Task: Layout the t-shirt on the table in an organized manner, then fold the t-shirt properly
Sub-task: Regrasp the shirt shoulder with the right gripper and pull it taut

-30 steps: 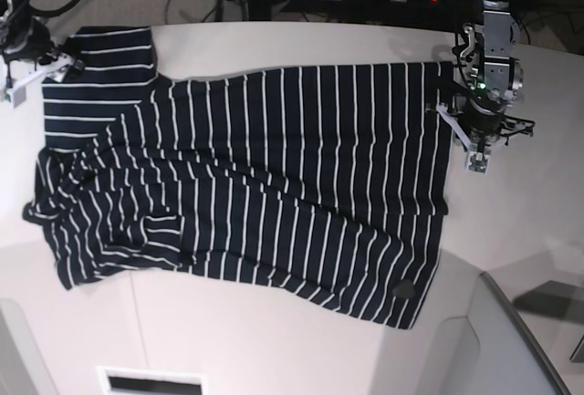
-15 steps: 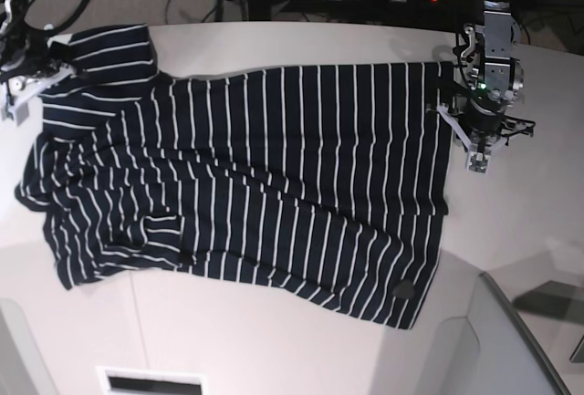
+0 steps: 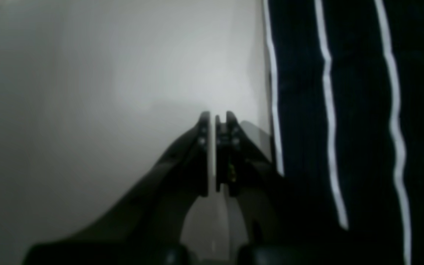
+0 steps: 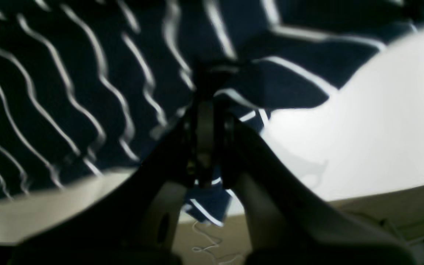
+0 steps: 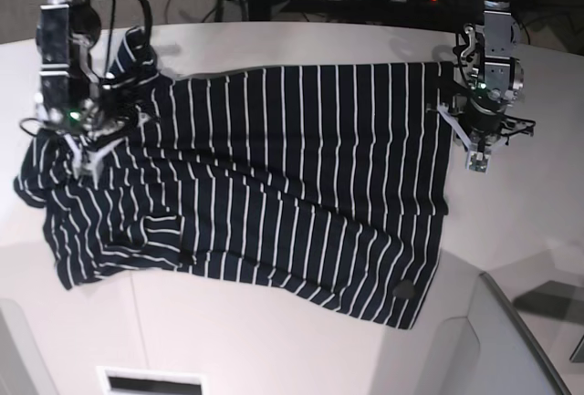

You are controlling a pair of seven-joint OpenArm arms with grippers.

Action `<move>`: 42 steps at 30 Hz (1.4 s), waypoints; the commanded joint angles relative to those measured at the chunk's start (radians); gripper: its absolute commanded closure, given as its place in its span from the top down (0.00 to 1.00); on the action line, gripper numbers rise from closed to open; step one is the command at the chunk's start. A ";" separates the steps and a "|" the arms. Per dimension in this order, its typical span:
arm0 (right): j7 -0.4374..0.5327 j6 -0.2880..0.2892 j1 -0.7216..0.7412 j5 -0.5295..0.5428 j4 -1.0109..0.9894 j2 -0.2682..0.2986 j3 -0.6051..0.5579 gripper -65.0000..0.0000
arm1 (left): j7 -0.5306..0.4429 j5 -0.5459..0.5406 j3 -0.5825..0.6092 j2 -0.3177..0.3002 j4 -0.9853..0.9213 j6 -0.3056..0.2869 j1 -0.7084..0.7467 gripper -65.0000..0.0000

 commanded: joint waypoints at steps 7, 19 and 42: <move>-0.055 -0.021 0.054 -0.038 -0.012 0.010 -0.097 0.28 | -0.015 0.002 -0.004 -0.016 0.015 0.007 -0.009 0.00; 0.000 0.002 -0.161 -0.032 0.269 0.008 0.002 0.64 | -0.015 0.002 -0.004 -0.016 0.013 0.007 -0.010 0.00; 0.065 0.116 -0.167 -0.032 0.129 -0.051 0.012 0.06 | -0.017 0.002 -0.004 -0.026 0.013 0.007 -0.009 0.00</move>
